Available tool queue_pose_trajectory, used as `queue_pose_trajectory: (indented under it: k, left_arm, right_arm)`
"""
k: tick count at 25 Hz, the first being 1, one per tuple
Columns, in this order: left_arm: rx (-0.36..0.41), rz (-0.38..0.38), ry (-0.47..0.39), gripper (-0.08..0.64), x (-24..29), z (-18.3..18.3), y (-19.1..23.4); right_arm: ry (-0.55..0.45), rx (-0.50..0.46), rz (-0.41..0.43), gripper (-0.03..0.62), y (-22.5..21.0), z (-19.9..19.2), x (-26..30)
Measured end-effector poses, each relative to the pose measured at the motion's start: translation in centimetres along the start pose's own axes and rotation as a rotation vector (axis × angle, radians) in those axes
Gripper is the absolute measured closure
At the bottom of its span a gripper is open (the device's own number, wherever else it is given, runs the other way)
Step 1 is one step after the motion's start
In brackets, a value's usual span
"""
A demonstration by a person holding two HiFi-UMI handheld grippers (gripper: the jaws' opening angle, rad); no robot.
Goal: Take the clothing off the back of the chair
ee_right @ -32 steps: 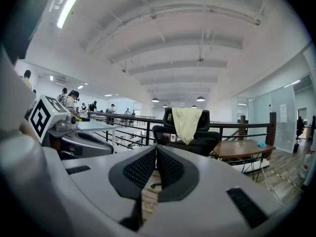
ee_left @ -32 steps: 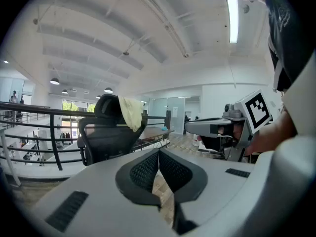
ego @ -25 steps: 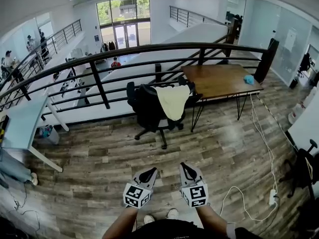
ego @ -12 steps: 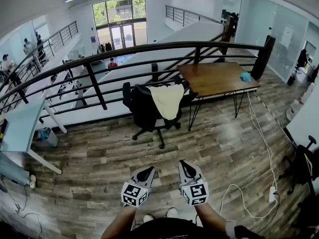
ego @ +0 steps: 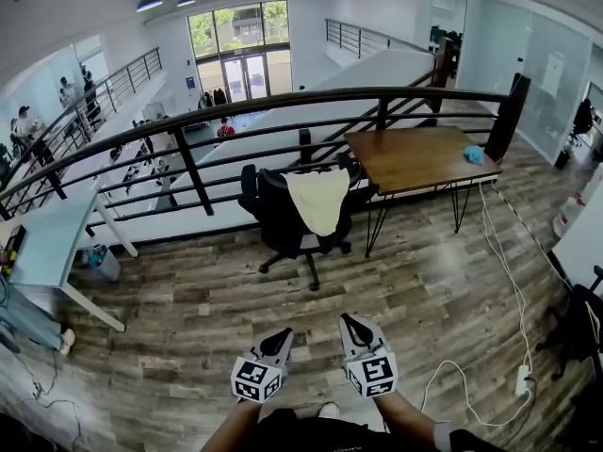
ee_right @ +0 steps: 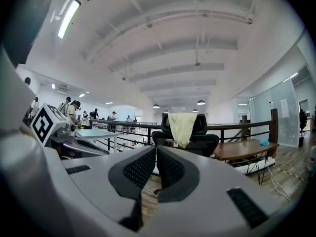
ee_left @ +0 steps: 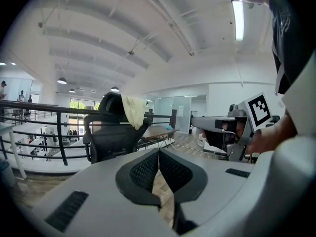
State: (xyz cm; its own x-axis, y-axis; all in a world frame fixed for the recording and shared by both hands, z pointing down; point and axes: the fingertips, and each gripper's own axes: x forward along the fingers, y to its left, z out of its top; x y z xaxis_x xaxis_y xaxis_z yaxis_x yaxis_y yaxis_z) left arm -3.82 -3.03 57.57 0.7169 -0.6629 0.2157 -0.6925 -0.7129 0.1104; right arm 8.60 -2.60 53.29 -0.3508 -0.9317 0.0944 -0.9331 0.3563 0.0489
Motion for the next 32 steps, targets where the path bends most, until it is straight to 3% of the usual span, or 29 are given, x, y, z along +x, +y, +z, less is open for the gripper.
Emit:
queue_pose_trajectory:
  k: [6,11,17,25,32]
  left_arm:
    - [0.005,0.034,0.03,0.548,-0.3,-0.7,1.1]
    - [-0.002,0.047,0.006,0.548,0.2,-0.2,3.1]
    - [-0.025,0.041,-0.049,0.548,0.4,3.4,6.3]
    - [-0.034,0.106,-0.12,0.548,0.8,6.1,11.6]
    - [-0.035,0.092,-0.138,0.548,2.6,7.0,15.0]
  right_arm:
    - [-0.001,-0.001,0.009,0.571,0.4,-0.2,0.7]
    - [-0.014,0.046,-0.01,0.571,0.1,0.1,2.2]
    - [-0.086,0.052,0.001,0.571,0.4,4.0,5.2]
    - [-0.092,0.068,0.011,0.571,0.7,5.7,9.5]
    - [-0.099,0.075,0.011,0.571,0.7,6.4,13.2]
